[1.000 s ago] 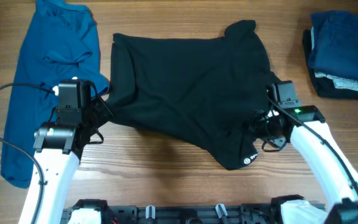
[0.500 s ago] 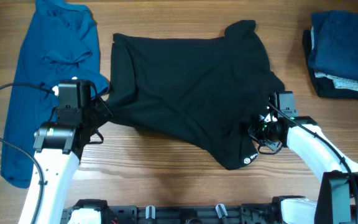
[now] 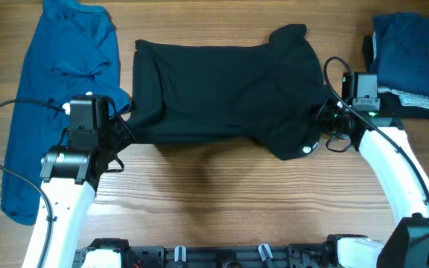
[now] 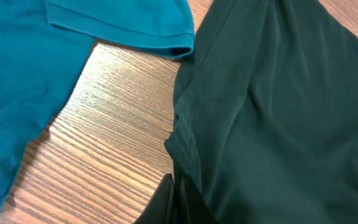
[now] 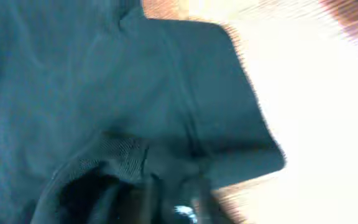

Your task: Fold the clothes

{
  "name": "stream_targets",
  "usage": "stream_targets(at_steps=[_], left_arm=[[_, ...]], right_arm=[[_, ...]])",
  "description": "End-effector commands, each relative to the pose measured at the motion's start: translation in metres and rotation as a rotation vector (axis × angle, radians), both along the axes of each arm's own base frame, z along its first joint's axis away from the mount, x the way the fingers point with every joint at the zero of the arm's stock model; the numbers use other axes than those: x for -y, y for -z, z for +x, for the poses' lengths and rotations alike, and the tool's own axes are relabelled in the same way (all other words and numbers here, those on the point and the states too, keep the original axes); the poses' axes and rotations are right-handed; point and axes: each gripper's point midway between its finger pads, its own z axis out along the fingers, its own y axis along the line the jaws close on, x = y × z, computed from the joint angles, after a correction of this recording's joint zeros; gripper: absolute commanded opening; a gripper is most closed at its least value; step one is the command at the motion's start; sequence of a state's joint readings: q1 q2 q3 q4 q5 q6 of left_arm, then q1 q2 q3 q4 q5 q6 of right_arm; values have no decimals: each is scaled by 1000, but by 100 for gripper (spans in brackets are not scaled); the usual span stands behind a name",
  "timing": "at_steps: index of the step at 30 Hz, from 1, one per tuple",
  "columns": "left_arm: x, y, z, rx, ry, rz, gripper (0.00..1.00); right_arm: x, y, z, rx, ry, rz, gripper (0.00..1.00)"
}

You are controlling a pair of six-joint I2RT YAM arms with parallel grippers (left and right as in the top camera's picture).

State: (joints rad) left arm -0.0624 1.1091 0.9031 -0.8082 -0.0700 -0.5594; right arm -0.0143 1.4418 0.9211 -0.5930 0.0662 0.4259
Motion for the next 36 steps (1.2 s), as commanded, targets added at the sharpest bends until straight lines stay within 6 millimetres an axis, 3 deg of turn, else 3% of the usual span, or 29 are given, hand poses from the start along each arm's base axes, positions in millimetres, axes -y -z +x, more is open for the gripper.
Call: stream_targets(at_steps=[1, 5, 6, 10, 12, 13, 19, 23, 27, 32, 36], left_arm=[[-7, -4, 2, 10, -20, 27, 4], [-7, -3, 1, 7, -20, 27, 4], [-8, -3, 1, 6, -20, 28, 4], [-9, -3, 1, 6, -24, 33, 4], [-9, -3, 1, 6, -24, 34, 4], [-9, -3, 1, 7, -24, 34, 4], [-9, -3, 1, 7, -24, 34, 4], [-9, -3, 1, 6, -24, 34, 4], [-9, -3, 1, 6, -24, 33, 4], [-9, -3, 1, 5, -24, 33, 4], [-9, -3, -1, -2, -23, 34, 4]], right_arm=[[14, -7, -3, -6, 8, -73, 93], [18, 2, -19, -70, 77, -42, 94], [16, 6, -22, -80, 74, -19, 89], [-10, 28, -36, -122, 19, 148, 61], [-34, 42, -44, -128, -9, 285, 34], [-43, 45, -45, -121, -30, 334, 31], [-63, 73, -60, -103, 16, 480, 31], [-71, 80, -67, -102, 18, 535, 30], [-81, 74, -65, -90, -16, 589, 4], [-65, 67, -60, -75, 18, 496, 4], [-41, 36, -67, -75, 75, 357, 4]])
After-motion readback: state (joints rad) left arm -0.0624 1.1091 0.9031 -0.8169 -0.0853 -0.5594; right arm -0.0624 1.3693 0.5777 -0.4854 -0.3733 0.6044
